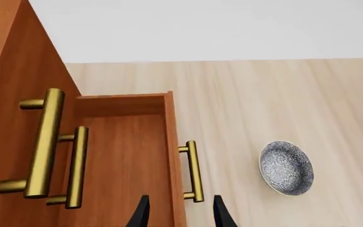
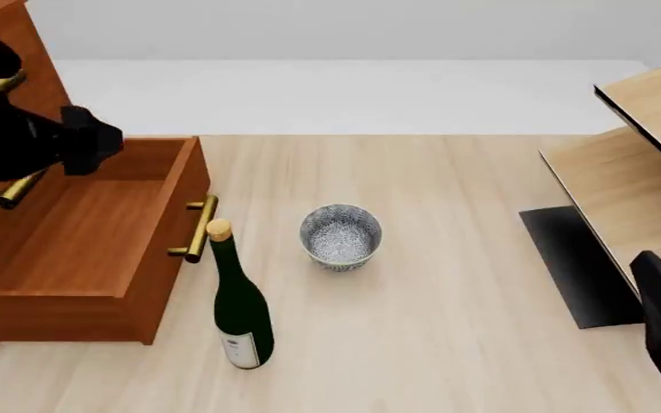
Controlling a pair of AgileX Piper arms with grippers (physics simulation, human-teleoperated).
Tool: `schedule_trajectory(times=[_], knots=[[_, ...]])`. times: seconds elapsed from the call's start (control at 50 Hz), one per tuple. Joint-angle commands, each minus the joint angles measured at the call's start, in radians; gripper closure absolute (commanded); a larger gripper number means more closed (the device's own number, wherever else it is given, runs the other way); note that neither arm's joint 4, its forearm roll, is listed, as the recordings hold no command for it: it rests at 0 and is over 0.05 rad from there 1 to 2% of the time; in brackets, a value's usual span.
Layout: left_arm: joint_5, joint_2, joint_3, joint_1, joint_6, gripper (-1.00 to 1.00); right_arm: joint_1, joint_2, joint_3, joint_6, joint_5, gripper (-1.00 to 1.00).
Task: Put the wine bottle in the bottom drawer of the cabinet.
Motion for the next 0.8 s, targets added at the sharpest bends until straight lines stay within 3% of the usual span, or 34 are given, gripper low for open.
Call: schedule_trajectory(times=[0.02,0.52,0.58,0.8], knots=[[-0.054,0.051,0.051,-0.019,-0.004,-1.00,0.008,0.005,0.010,0.000,-0.001,-1.00],[-0.074,0.065,0.071,-0.017,0.018,-1.00,0.007,0.014,0.012,-0.001,-0.010,-1.00],[-0.252,0.164,0.224,-0.039,0.011,-1.00,0.012,0.019,0.024,-0.005,-0.010,-1.00],[-0.305,0.195,0.263,-0.033,-0.006,-1.00,0.016,0.021,0.025,-0.004,-0.008,-1.00]])
